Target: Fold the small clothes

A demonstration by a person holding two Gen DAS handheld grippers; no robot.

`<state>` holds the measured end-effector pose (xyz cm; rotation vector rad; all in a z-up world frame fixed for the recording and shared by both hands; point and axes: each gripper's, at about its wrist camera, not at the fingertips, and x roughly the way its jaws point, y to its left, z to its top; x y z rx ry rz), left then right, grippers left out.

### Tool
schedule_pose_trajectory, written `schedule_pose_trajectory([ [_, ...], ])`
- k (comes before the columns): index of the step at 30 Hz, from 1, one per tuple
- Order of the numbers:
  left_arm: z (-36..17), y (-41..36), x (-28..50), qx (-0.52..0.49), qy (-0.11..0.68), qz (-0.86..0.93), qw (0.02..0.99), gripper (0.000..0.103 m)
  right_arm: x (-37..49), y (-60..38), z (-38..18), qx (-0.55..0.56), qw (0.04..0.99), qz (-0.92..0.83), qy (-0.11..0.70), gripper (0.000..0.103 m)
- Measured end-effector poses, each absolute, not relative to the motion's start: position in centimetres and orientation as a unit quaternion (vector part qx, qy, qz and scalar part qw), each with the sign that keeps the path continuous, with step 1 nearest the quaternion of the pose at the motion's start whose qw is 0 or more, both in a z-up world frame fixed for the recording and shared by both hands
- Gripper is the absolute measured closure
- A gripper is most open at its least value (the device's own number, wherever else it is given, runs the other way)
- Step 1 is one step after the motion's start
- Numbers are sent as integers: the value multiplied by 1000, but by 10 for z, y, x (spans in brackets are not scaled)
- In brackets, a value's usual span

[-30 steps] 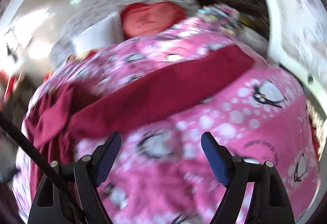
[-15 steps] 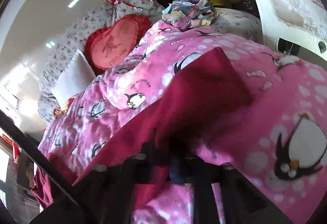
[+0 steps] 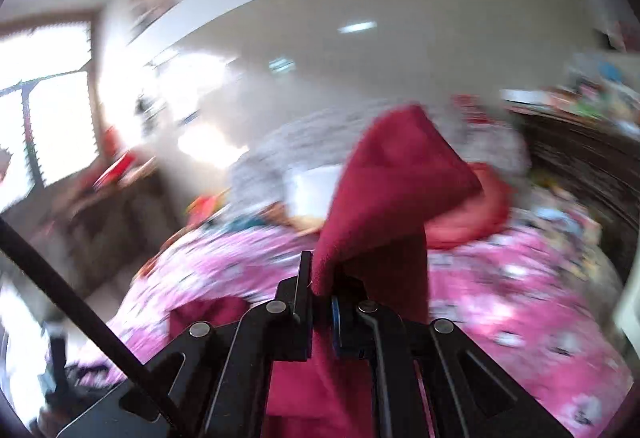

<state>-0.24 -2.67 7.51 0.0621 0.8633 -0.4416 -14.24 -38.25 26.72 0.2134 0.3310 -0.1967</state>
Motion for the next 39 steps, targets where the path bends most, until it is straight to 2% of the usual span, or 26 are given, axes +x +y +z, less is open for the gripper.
schedule_pose_trajectory([
  [4, 73, -6, 12, 13, 417, -194, 888, 13, -55, -285, 216, 48, 970, -6, 237, 96],
  [8, 66, -1, 23, 7, 423, -182, 888, 13, 20, -222, 113, 35, 933, 49, 355, 95],
  [10, 60, -3, 28, 10, 429, -182, 885, 13, 39, -215, 70, 40, 906, 72, 415, 78],
  [11, 56, -6, 31, 14, 432, -180, 884, 13, 43, -216, 58, 53, 894, 79, 438, 65],
  [12, 54, -6, 33, 16, 433, -180, 883, 13, 41, -222, 54, 73, 888, 83, 445, 62],
  [13, 52, -8, 35, 17, 434, -180, 883, 13, 30, -230, 59, 90, 891, 90, 436, 61],
  [14, 51, -11, 38, 17, 436, -180, 881, 13, 18, -238, 66, 99, 895, 96, 424, 53],
  [15, 50, -13, 39, 14, 437, -183, 880, 13, 1, -250, 78, 108, 903, 99, 403, 36],
  [17, 51, -21, 41, 10, 435, -191, 880, 13, -32, -274, 97, 118, 920, 85, 364, 20],
  [23, 40, -65, 51, 58, 435, -197, 877, 10, -91, -346, 122, 104, 937, -44, 331, 20],
  [27, 37, -88, 59, 83, 415, -191, 886, 10, -97, -394, 125, 117, 930, -121, 328, 22],
  [28, 37, -92, 60, 88, 410, -192, 887, 15, -96, -403, 122, 123, 929, -130, 325, 23],
  [29, 38, -98, 61, 93, 404, -193, 889, 45, -93, -413, 118, 128, 926, -142, 326, 27],
  [31, 37, -108, 67, 97, 423, -199, 879, 98, -89, -428, 112, 142, 919, -159, 332, 32],
  [34, 49, -112, 71, 88, 418, -212, 879, 98, -73, -448, 95, 197, 906, -130, 352, 32],
  [35, 58, -113, 70, 91, 405, -211, 885, 98, -64, -454, 87, 219, 899, -118, 360, 37],
  [36, 69, -112, 69, 91, 393, -215, 889, 98, -61, -454, 84, 226, 899, -104, 361, 67],
  [37, 76, -111, 69, 89, 386, -219, 892, 98, -55, -451, 83, 217, 901, -94, 363, 82],
  [39, 95, -105, 68, 84, 362, -225, 900, 98, -55, -439, 96, 184, 916, -105, 339, 88],
])
